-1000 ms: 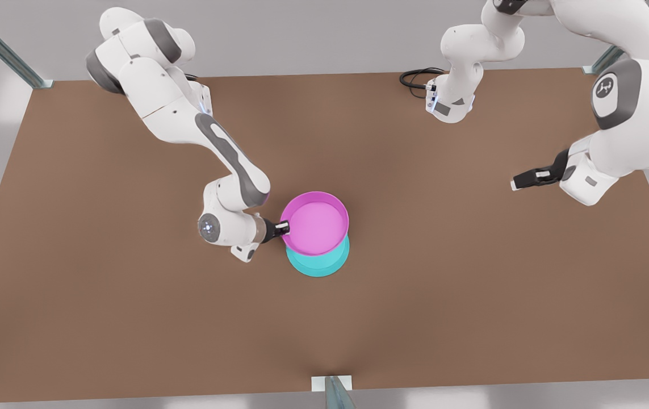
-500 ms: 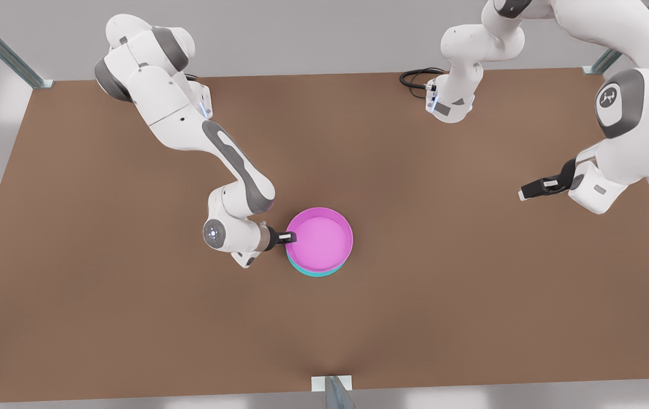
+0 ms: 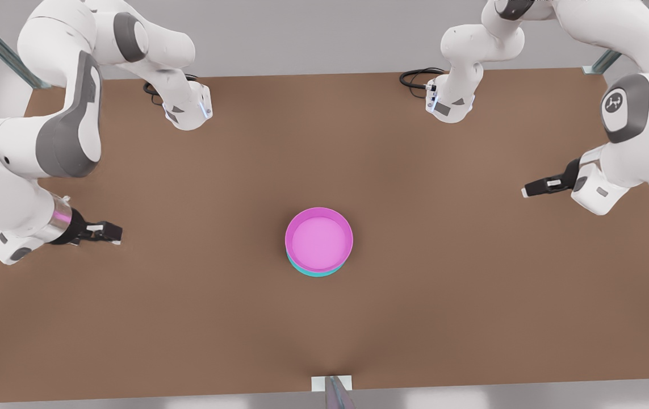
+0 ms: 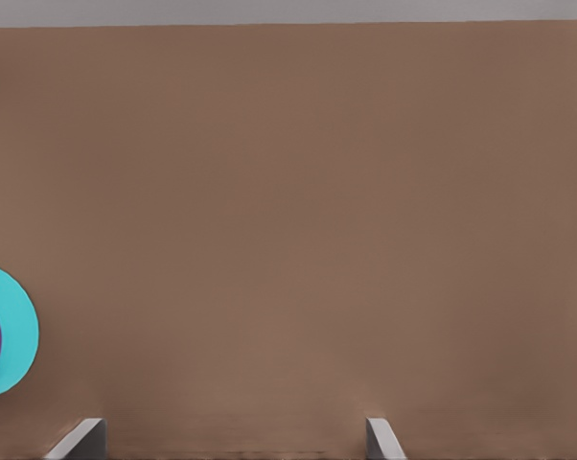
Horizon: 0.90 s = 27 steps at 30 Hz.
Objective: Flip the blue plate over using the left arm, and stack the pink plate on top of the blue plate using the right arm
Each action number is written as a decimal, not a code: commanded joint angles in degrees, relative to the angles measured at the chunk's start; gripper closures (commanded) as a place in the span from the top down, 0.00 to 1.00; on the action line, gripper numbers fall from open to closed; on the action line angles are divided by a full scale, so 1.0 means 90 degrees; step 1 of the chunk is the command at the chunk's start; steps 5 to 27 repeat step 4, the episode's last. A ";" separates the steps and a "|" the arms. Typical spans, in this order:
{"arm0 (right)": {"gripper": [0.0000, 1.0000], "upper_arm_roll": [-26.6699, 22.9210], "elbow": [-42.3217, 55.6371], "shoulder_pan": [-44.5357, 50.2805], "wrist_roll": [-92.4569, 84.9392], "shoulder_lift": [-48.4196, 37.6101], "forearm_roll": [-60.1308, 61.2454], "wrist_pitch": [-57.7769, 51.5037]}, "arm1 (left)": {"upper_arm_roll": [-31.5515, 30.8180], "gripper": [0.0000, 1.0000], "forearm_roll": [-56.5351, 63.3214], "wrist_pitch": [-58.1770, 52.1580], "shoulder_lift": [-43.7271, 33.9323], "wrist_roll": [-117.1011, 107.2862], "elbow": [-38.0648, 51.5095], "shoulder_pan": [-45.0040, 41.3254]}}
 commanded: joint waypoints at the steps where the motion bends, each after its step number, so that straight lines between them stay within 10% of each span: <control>1: 1.00 0.0002 -0.0393 -0.0031 -0.1397 -0.0335 -0.0407 -0.1432 | 0.0000 1.00 -0.0054 -0.0431 0.0038 0.0528 0.0009 0.0004; 27: 1.00 0.0002 -0.0687 -0.0031 -0.1368 -0.0521 -0.0426 -0.1246 | 0.0000 1.00 -0.0015 -0.0401 0.0058 0.0528 0.0019 0.0004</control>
